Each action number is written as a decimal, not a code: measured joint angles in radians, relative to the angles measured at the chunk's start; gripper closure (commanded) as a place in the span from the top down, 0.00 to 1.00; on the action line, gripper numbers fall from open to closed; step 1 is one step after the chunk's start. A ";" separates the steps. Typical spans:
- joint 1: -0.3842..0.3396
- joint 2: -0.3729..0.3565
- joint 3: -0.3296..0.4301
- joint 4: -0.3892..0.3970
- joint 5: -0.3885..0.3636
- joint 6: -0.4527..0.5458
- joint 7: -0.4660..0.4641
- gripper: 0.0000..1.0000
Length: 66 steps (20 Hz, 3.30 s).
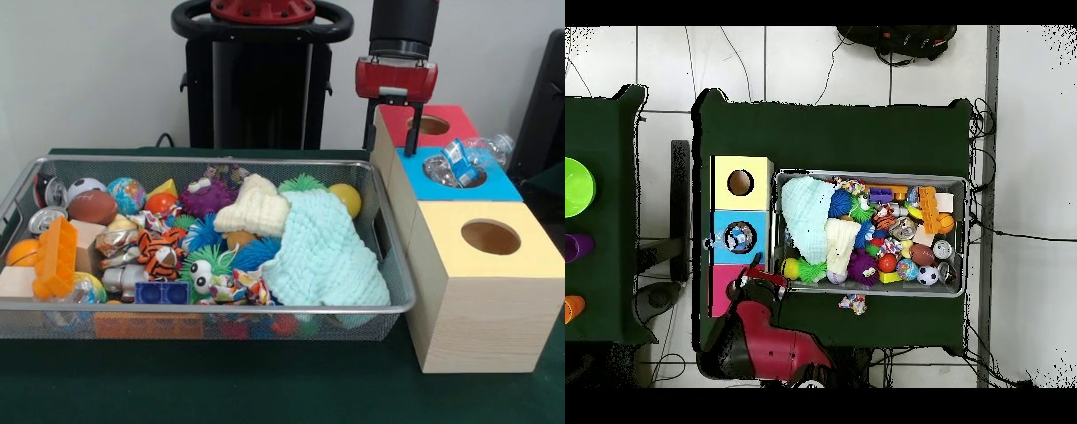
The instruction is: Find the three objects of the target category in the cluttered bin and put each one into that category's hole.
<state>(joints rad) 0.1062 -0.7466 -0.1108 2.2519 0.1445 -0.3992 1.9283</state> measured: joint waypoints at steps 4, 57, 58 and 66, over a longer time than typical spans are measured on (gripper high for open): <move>0.002 0.001 0.001 0.000 0.015 0.000 0.000 1.00; -0.537 -0.011 0.315 -0.254 -0.080 0.330 0.000 1.00; -0.549 -0.012 0.328 -0.257 -0.083 0.341 0.000 1.00; -0.608 -0.043 0.399 -0.265 -0.137 0.439 0.000 1.00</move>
<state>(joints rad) -0.5014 -0.7899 0.2877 1.9873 0.0078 0.0401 1.9283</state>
